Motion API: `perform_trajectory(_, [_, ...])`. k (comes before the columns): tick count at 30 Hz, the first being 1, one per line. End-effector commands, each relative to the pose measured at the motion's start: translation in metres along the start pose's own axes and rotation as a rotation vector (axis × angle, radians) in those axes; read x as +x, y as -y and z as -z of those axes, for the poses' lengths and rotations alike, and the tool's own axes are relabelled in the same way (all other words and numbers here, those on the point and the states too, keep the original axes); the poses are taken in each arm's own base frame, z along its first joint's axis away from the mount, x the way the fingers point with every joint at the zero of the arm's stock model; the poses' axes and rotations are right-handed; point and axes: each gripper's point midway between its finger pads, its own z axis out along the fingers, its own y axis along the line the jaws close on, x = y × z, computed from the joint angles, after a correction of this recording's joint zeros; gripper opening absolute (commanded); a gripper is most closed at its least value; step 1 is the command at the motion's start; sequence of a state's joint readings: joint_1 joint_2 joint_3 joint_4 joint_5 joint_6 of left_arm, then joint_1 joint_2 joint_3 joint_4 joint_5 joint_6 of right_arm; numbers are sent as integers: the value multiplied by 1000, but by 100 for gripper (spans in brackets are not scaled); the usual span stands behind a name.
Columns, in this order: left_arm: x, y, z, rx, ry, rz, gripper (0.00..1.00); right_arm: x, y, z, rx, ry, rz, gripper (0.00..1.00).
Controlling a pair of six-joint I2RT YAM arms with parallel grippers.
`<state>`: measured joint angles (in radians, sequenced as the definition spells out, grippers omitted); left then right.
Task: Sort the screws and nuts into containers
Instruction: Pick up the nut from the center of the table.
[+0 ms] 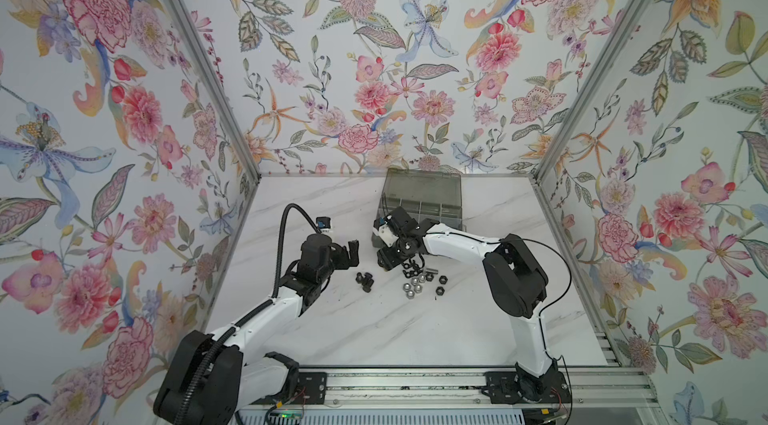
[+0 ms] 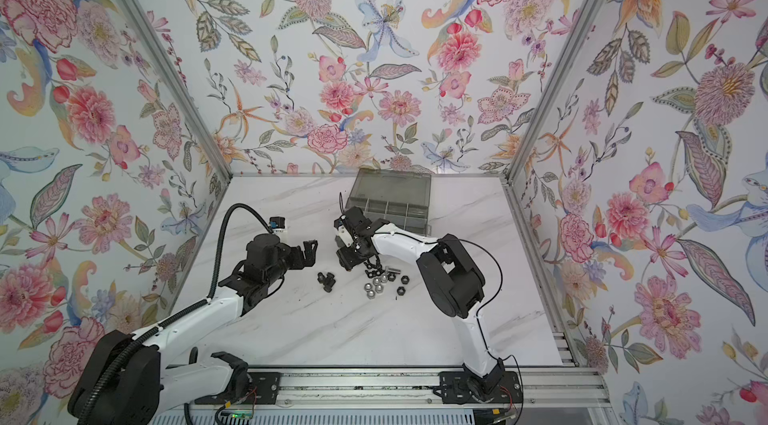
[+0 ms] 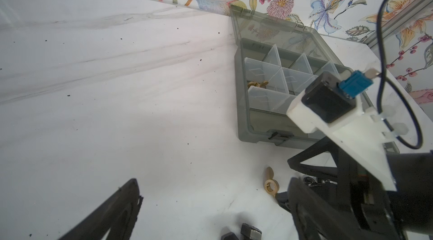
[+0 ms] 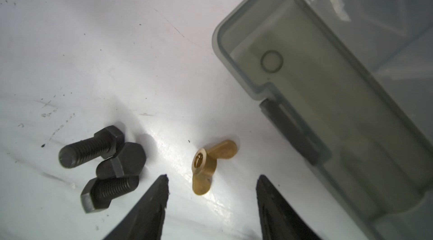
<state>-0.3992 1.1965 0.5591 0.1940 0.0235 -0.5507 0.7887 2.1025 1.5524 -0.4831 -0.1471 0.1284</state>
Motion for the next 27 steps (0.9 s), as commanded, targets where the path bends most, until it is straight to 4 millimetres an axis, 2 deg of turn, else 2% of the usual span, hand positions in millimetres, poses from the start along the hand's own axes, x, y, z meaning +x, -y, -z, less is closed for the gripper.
perform_trajectory(1, [1,-1,2,3,-2,13,99,-6,-3,-5,18,5,-78,60])
perform_trajectory(10, [1,-2,3,1,-2,12,99,4,3,-21,37,-31,-130,49])
perform_trajectory(14, [2,-2,3,3,-2,11,99,8,4,-27,39,-44,-132,40])
perform_trajectory(21, [5,-3,4,1,-4,13,99,11,5,-30,47,-53,-128,29])
perform_trajectory(27, [5,-5,4,-5,-1,14,99,10,6,-27,52,-48,-117,16])
